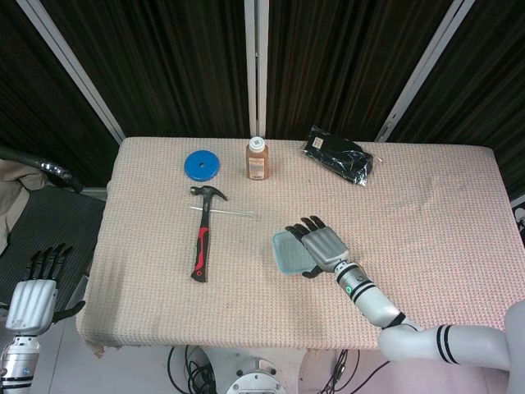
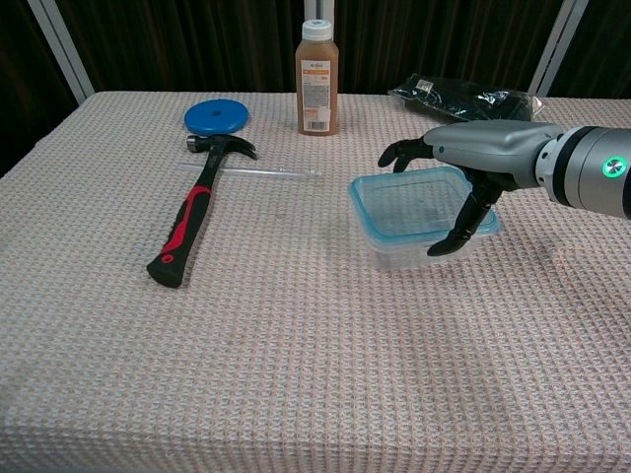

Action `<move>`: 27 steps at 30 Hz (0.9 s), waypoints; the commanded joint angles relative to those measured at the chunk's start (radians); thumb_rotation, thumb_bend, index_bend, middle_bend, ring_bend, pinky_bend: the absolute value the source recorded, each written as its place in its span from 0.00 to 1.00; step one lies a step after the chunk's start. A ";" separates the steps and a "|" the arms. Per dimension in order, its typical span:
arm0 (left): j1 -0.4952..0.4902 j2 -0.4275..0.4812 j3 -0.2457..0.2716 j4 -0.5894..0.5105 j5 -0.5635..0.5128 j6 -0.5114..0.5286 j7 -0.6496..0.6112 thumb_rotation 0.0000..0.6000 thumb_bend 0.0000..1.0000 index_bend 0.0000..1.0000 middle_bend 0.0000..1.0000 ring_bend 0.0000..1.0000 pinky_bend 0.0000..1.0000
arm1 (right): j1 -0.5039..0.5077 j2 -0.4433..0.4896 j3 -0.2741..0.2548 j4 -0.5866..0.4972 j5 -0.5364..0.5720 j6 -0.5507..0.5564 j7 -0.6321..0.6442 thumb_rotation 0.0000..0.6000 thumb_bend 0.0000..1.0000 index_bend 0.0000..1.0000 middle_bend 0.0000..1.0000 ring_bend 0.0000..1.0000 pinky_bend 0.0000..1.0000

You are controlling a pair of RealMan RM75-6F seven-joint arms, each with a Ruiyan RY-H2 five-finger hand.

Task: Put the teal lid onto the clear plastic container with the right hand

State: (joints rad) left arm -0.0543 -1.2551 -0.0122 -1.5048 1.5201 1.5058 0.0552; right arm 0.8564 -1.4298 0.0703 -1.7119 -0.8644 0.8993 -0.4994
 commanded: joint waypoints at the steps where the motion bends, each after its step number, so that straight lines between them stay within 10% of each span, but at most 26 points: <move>1: 0.000 -0.001 0.000 0.001 0.001 0.001 -0.001 1.00 0.00 0.07 0.03 0.00 0.00 | -0.005 0.000 -0.002 -0.003 -0.009 0.007 0.004 1.00 0.07 0.00 0.15 0.00 0.00; 17: 0.004 0.002 0.003 -0.004 0.007 0.010 0.001 1.00 0.00 0.07 0.03 0.00 0.00 | -0.063 0.037 -0.037 -0.063 -0.158 0.087 0.023 1.00 0.00 0.00 0.02 0.00 0.00; 27: 0.002 0.002 0.003 -0.017 0.009 0.007 0.019 1.00 0.00 0.07 0.03 0.00 0.00 | -0.158 0.080 -0.140 -0.073 -0.496 0.160 0.168 1.00 0.00 0.00 0.26 0.00 0.00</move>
State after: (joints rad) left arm -0.0518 -1.2524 -0.0095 -1.5205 1.5283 1.5138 0.0733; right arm 0.7267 -1.3617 -0.0387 -1.7899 -1.3072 1.0422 -0.3730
